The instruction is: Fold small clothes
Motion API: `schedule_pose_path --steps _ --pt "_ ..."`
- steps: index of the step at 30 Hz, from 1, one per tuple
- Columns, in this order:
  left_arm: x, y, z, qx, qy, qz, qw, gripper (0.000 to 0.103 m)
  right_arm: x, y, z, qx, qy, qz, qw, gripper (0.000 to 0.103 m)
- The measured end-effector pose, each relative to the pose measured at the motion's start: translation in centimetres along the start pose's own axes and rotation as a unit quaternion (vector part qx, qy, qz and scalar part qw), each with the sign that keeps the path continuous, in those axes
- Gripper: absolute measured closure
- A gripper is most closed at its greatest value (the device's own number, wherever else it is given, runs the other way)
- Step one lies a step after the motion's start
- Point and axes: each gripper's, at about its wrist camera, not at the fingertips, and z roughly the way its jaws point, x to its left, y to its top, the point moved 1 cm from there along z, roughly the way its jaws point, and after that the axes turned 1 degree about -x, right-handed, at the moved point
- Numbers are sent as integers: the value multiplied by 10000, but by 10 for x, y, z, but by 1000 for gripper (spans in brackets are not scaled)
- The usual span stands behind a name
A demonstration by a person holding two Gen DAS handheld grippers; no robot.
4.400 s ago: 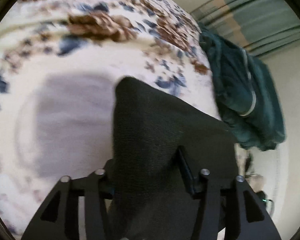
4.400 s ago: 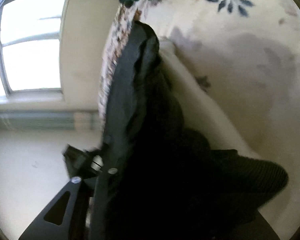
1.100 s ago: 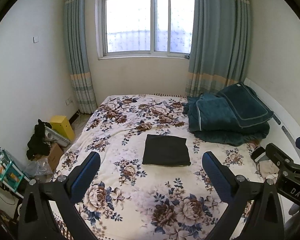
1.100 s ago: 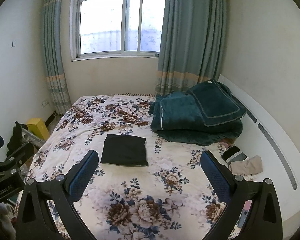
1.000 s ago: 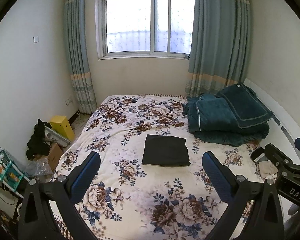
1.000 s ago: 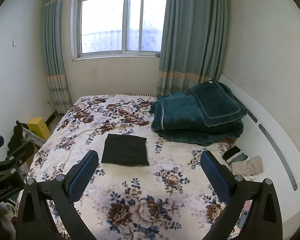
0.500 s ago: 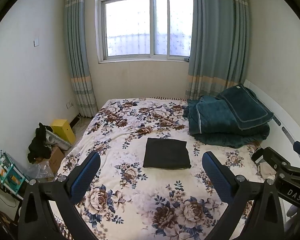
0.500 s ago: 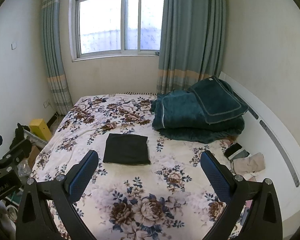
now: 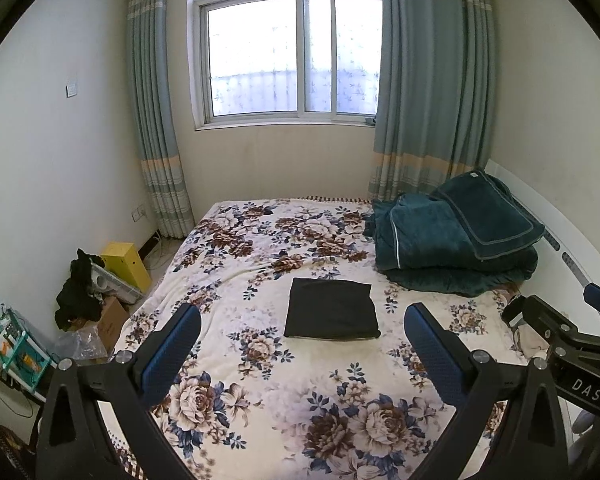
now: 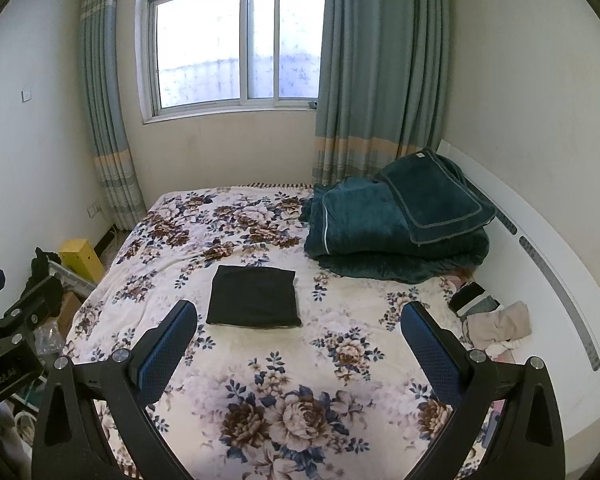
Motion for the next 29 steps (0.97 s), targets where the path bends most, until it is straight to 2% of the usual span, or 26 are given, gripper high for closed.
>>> schedule_pose_path --steps 25,29 --pt "-4 1 -2 8 -28 -10 10000 0 3 -8 -4 32 6 -42 10000 0" --pt "-3 1 -6 -86 15 5 10000 0 3 -8 -4 30 8 -42 10000 0"
